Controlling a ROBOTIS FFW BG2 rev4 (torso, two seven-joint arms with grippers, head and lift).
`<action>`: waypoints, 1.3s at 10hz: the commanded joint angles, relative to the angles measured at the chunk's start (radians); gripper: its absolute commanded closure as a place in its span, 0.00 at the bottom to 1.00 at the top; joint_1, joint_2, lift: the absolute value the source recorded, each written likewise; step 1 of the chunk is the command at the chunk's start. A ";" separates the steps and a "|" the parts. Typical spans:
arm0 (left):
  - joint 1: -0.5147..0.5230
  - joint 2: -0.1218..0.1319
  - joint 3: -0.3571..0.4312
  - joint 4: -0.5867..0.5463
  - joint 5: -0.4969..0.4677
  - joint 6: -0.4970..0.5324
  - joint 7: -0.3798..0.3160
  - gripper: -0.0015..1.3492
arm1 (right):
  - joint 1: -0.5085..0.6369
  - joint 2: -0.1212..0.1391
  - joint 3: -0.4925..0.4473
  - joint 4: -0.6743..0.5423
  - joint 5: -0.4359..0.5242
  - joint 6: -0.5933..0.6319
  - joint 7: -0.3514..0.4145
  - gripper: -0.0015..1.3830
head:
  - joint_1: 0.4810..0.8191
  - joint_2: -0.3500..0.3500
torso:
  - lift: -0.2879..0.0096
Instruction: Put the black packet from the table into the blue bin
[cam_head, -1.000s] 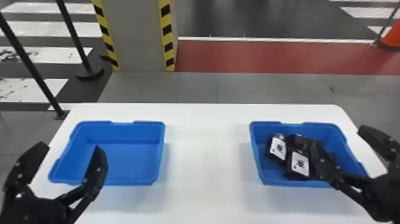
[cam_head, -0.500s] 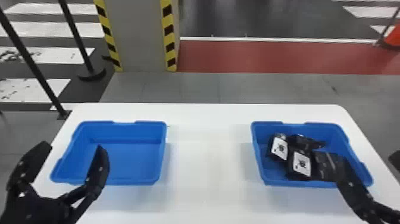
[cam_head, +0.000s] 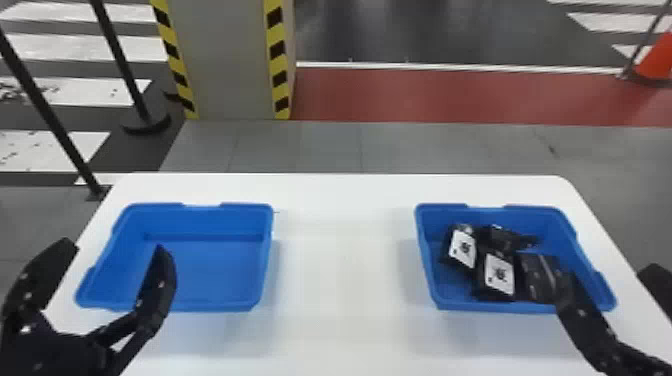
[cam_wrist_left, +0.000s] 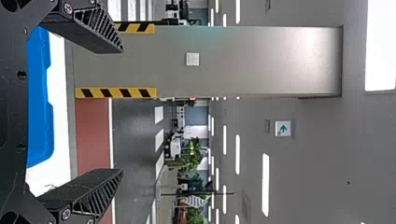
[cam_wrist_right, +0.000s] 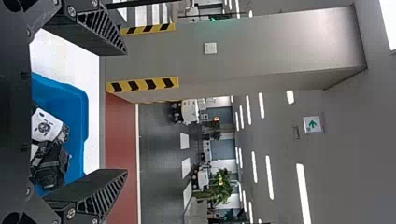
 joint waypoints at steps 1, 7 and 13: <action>0.003 0.000 0.002 0.000 0.003 -0.004 0.000 0.09 | -0.002 0.000 0.000 -0.004 0.004 0.000 0.000 0.09 | 0.63 0.49 | 0.60; 0.003 0.003 0.000 0.000 0.001 -0.012 -0.002 0.09 | 0.000 0.002 0.000 -0.021 0.039 0.002 -0.003 0.09 | 0.63 0.50 | 0.60; 0.001 0.004 -0.002 0.000 -0.005 -0.019 -0.003 0.08 | -0.002 0.002 0.000 -0.024 0.047 0.012 -0.005 0.09 | 0.63 0.50 | 0.60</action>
